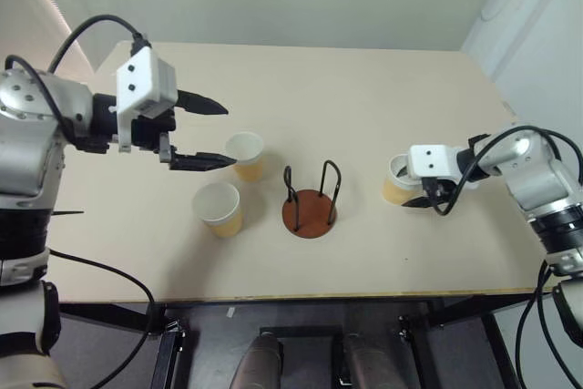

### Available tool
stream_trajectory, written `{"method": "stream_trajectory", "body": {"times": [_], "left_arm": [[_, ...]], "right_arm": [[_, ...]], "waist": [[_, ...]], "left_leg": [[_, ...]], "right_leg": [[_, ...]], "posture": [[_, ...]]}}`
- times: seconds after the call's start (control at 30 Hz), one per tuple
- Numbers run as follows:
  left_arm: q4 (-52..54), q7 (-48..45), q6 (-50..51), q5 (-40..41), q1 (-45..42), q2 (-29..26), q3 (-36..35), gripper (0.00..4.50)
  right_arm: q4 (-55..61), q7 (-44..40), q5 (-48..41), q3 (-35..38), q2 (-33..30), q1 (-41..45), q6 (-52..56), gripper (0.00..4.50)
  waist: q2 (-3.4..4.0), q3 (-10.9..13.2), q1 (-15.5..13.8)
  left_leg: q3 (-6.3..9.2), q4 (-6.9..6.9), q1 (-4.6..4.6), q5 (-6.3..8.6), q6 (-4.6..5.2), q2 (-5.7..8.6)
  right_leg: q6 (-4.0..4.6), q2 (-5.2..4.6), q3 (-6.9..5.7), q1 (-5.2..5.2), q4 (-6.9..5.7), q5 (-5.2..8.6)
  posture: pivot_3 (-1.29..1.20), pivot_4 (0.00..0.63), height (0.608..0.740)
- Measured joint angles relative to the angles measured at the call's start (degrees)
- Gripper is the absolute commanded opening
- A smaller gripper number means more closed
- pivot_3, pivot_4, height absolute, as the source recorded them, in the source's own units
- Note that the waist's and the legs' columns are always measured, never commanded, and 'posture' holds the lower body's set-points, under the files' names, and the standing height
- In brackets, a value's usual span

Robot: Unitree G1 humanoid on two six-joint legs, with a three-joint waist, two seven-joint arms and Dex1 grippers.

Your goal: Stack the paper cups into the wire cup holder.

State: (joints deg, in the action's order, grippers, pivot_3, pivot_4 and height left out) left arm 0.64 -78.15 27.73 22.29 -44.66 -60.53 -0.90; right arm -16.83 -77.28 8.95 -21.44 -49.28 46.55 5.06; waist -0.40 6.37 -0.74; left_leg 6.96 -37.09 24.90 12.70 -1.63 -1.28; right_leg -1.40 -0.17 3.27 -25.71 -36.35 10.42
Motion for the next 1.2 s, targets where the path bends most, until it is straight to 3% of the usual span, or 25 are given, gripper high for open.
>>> {"method": "stream_trajectory", "body": {"times": [0.2, 0.23, 0.37, 0.63, 0.8, 0.97, 1.2], "left_arm": [[0.68, 0.39, 0.45, 0.06, 0.34, -0.32, -0.52, 4.5], [0.68, 0.63, 0.45, 0.05, 0.44, -0.33, -0.52, 4.5], [0.67, 0.8, 0.43, 0.02, 0.92, -0.34, -0.51, 4.5], [0.22, 0.77, -0.18, -0.04, 0.84, -0.18, -0.44, 4.5], [-0.48, 0.98, -0.39, -0.15, 0.17, 1.16, 0.12, 4.5], [-0.43, 1.02, -0.36, -0.14, 0.2, 1.14, 0.1, 4.5], [1.92, 1.36, 0.31, 0.18, 1.85, 0.99, -0.63, 4.5]], "right_arm": [[-2.46, 0.28, 1.37, 0.01, 0.51, 0.74, -1.85, 0.13], [-2.53, -0.29, 1.24, 0.07, 0.5, 0.92, -1.96, 0.04], [-1.37, -5.4, -3.23, 1.44, 0.41, 2.84, -0.86, 0.04], [6.82, -12.71, -21.33, 12.18, 4.97, 24.91, 9.9, 0.04], [12.71, -13.66, -22.93, 6.85, 10.66, 21.24, 11.02, 0.04], [12.77, -12.96, -18.46, 1.94, 11.87, 18.87, 7.23, 0.04], [12.3, -12.91, -15.71, 0.94, 12.15, 18.4, 3.47, 0.04]], "waist": [[0.0, 0.0, -0.01], [0.0, 0.0, -0.01], [0.0, 0.0, 0.05], [-0.1, -0.06, 0.48], [-0.11, -0.06, 0.13], [-0.09, -0.05, 0.13], [-0.09, -0.05, 0.27]], "left_leg": [[0.0, 0.0, 0.0, 0.0, 0.0, 0.0], [0.0, 0.0, 0.0, 0.0, 0.0, 0.0], [-0.02, 0.02, 0.02, 0.0, -0.01, 0.0], [0.02, 0.28, -0.09, -0.02, -0.08, -0.15], [0.01, 0.11, -0.18, 0.04, -0.2, -0.3], [-0.02, 0.04, -0.19, 0.04, -0.21, -0.3], [-0.01, 0.07, -0.31, 0.03, -0.23, -0.33]], "right_leg": [[0.02, 0.0, -0.01, 0.0, 0.0, 0.0], [0.02, 0.0, -0.01, 0.0, -0.01, 0.0], [0.08, 0.0, 0.0, -0.03, -0.01, 0.03], [0.93, 0.16, -0.09, -0.08, -0.08, 0.54], [1.02, 0.27, -0.12, 0.03, -0.19, 0.59], [1.0, 0.26, -0.09, -0.03, -0.39, 0.58], [1.05, 0.29, -0.09, -0.04, -0.54, 0.61]], "posture": [[0.0, 0.15, 0.74], [0.0, 0.15, 0.74], [0.0, 0.15, 0.74], [0.0, 0.15, 0.74], [0.0, 0.15, 0.74], [0.0, 0.15, 0.74], [0.0, 0.15, 0.74]]}}
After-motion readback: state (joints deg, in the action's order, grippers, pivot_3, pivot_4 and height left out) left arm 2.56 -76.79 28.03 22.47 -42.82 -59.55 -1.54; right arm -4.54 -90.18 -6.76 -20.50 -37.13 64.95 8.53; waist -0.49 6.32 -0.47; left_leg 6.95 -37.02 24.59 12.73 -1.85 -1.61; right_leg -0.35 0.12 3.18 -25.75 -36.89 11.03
